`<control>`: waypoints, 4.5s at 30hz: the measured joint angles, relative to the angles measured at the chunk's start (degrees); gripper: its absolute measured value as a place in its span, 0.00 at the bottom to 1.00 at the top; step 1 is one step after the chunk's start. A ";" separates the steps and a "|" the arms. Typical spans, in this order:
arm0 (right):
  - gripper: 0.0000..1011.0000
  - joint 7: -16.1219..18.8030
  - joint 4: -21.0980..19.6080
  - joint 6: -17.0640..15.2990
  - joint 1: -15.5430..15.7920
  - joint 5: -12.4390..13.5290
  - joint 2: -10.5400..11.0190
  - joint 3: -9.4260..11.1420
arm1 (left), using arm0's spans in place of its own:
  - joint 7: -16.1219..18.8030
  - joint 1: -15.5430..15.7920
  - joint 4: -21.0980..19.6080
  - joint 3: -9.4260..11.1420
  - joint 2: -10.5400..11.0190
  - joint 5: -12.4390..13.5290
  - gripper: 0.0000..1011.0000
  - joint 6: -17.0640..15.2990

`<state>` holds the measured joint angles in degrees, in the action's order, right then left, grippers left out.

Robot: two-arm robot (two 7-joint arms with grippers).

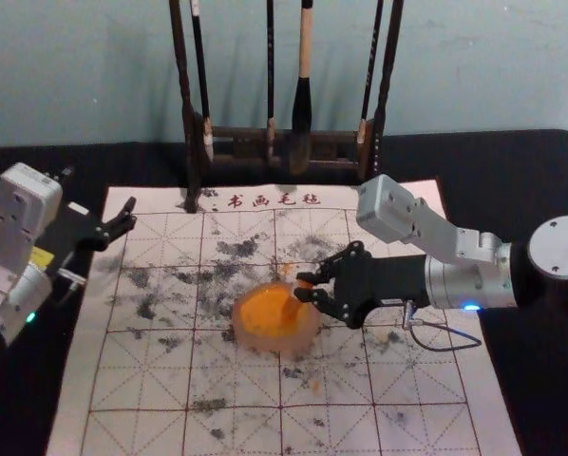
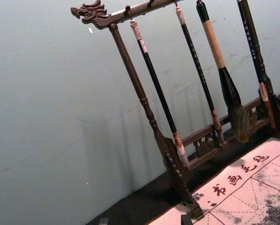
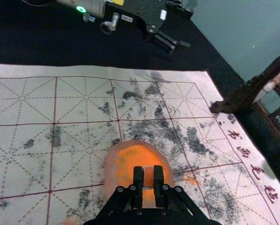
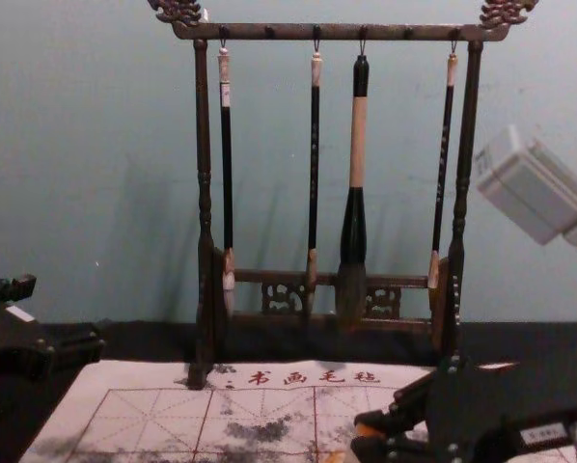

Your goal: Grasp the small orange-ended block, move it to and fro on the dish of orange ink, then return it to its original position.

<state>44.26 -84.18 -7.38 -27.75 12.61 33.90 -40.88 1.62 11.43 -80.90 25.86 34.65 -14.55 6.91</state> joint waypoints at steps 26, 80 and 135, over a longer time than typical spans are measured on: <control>0.13 0.66 0.61 0.01 -0.57 0.12 -1.46 -2.14 | 0.00 0.00 0.00 0.00 0.00 0.00 0.99 0.00; 0.13 -1.62 5.41 -0.08 -3.12 -1.67 -4.14 -1.26 | 0.00 0.00 0.00 0.00 0.00 0.00 0.99 0.00; 0.13 0.56 2.60 -0.03 -2.11 -0.33 -3.66 -3.01 | 0.00 0.00 0.00 0.00 0.00 0.00 0.99 0.00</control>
<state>44.81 -81.58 -7.41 -29.86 12.29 30.24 -43.89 1.62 11.43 -80.90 25.86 34.65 -14.55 6.91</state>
